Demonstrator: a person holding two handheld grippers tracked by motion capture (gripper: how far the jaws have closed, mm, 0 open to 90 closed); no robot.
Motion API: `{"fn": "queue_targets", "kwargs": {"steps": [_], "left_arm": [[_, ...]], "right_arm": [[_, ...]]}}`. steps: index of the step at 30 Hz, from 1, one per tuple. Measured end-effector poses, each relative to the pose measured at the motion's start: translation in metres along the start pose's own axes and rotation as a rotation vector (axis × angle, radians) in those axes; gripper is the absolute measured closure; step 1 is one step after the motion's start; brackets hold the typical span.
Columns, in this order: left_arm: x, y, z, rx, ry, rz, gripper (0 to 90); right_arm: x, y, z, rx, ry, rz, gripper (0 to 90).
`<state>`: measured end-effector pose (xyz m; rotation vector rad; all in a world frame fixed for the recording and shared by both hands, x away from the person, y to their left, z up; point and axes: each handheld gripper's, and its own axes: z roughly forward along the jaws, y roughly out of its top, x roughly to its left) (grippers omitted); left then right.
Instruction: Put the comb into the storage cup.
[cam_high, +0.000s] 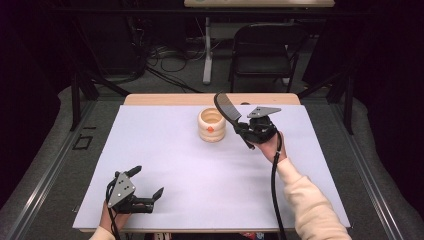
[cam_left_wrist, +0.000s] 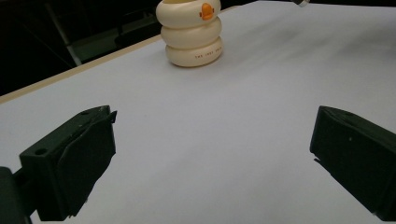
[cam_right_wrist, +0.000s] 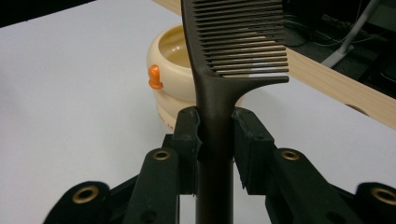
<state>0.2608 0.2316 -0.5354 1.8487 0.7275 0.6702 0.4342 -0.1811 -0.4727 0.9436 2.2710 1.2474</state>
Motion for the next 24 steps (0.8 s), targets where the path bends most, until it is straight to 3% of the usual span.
{"fn": "queue_targets", "kwargs": {"steps": [24], "left_arm": [[0.0, 0.001, 0.001, -0.001, -0.004, -0.004, 0.1]], "right_arm": [[0.008, 0.022, 0.014, -0.042, 0.021, -0.005, 72.1]]}}
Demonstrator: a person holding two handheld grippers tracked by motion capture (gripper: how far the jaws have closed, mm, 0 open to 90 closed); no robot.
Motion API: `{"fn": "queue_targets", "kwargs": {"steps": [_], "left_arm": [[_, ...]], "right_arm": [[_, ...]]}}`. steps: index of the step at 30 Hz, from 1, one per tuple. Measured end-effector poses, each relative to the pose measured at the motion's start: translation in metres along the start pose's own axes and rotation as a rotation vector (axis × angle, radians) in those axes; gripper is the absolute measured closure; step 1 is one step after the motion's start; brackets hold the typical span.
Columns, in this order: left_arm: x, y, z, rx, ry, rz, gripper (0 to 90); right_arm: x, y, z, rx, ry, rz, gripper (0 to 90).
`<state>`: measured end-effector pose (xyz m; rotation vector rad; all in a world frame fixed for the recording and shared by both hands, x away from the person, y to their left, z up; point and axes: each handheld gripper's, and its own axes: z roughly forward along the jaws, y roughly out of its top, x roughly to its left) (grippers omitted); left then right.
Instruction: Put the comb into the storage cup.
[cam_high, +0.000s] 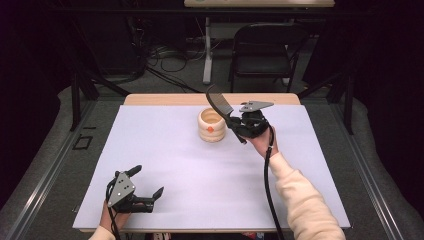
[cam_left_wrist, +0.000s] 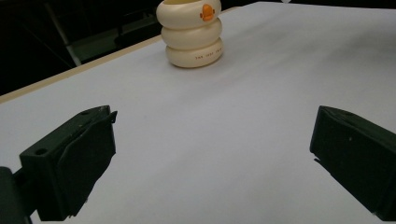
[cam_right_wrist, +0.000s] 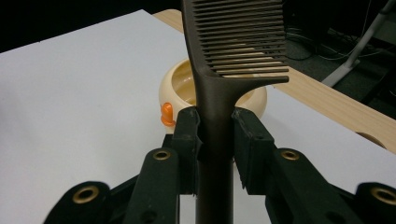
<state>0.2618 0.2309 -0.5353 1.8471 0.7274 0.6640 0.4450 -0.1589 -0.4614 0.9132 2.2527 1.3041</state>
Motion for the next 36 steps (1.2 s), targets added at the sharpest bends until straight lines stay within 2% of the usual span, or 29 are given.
{"fn": "queue_targets", "kwargs": {"steps": [36], "left_arm": [[0.0, 0.0, 0.0, -0.001, 0.001, 0.005, 0.1]], "right_arm": [[0.0, 0.014, 0.011, -0.037, 0.01, 0.001, 72.1]]}}
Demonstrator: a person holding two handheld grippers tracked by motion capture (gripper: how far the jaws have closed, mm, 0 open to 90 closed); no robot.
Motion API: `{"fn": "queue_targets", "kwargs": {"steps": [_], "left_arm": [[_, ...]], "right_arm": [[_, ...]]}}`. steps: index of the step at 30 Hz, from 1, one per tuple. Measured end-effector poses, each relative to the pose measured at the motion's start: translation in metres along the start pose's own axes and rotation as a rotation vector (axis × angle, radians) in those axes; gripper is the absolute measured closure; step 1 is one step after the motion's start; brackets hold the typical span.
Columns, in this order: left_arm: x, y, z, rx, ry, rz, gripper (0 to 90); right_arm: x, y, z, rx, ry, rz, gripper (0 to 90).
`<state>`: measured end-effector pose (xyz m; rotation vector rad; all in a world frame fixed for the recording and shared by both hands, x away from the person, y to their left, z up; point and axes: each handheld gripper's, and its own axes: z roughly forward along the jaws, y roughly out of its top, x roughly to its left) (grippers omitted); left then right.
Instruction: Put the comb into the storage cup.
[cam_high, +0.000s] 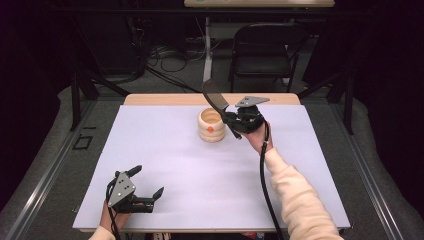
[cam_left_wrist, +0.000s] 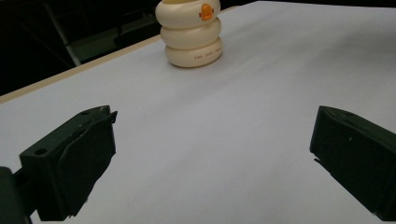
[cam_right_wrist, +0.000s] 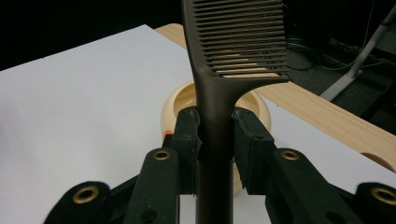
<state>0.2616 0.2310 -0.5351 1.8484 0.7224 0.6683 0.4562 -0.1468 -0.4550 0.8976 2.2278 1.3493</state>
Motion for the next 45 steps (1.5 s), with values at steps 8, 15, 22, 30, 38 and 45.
{"fn": "queue_targets", "kwargs": {"steps": [8, 15, 22, 30, 38, 45], "left_arm": [[0.0, 0.0, 0.0, -0.002, 0.0, -0.002, 0.1], [0.0, 0.0, 0.0, 0.0, -0.001, 0.0, 0.1], [0.0, 0.0, 0.0, -0.002, 0.0, -0.002, 0.1], [0.0, 0.0, 0.0, -0.001, 0.0, -0.004, 0.1], [0.0, 0.0, 0.0, -0.003, 0.0, -0.004, 0.1], [0.0, 0.0, 0.0, -0.005, 0.001, -0.006, 0.1]], "right_arm": [[0.001, 0.004, 0.002, -0.004, 0.003, 0.002, 72.1], [0.001, 0.009, 0.004, -0.01, 0.001, -0.001, 72.1], [0.002, 0.012, 0.005, -0.015, 0.006, 0.0, 72.1], [0.002, 0.017, 0.008, -0.019, 0.016, 0.004, 72.0], [0.001, 0.018, 0.011, -0.019, 0.022, 0.007, 72.1], [0.0, 0.022, 0.012, -0.029, 0.021, 0.012, 72.1]]}}
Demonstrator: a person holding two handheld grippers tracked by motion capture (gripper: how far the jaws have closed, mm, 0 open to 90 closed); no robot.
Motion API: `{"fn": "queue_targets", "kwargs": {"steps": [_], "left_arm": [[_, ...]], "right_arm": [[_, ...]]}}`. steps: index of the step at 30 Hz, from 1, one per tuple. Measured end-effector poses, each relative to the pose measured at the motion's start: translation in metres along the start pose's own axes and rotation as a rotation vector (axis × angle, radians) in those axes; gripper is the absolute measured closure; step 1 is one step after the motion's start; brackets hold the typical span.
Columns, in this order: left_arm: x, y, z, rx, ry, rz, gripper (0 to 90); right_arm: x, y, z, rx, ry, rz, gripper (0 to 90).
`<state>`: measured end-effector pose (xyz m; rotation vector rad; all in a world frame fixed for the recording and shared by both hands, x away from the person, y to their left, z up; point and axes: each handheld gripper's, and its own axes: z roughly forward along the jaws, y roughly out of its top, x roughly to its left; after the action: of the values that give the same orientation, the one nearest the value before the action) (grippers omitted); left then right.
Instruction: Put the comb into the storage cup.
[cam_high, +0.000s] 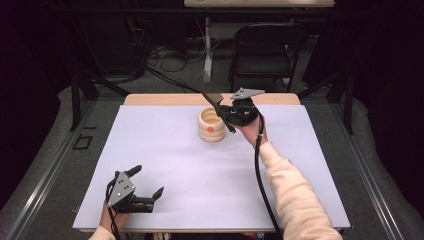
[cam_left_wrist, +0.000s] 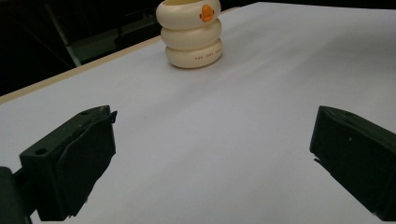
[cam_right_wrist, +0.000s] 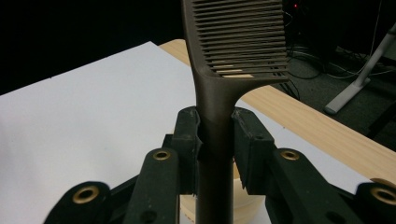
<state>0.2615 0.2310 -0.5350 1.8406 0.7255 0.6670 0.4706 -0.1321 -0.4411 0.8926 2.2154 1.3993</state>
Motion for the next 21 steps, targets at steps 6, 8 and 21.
{"fn": "queue_targets", "kwargs": {"steps": [6, 8, 21], "left_arm": [[-0.0003, 0.0002, -0.0003, 0.0, 0.001, 0.002, 0.1], [0.0001, 0.0, 0.0, 0.001, 0.004, 0.0, 0.1], [-0.0003, 0.0001, 0.0004, 0.003, 0.002, 0.002, 0.1]], "right_arm": [[0.0007, 0.0039, 0.0014, -0.009, 0.002, -0.002, 72.1], [0.0012, 0.0051, 0.0022, -0.011, 0.006, -0.005, 72.1], [0.0004, 0.0099, 0.0047, -0.031, 0.014, -0.009, 72.1]]}}
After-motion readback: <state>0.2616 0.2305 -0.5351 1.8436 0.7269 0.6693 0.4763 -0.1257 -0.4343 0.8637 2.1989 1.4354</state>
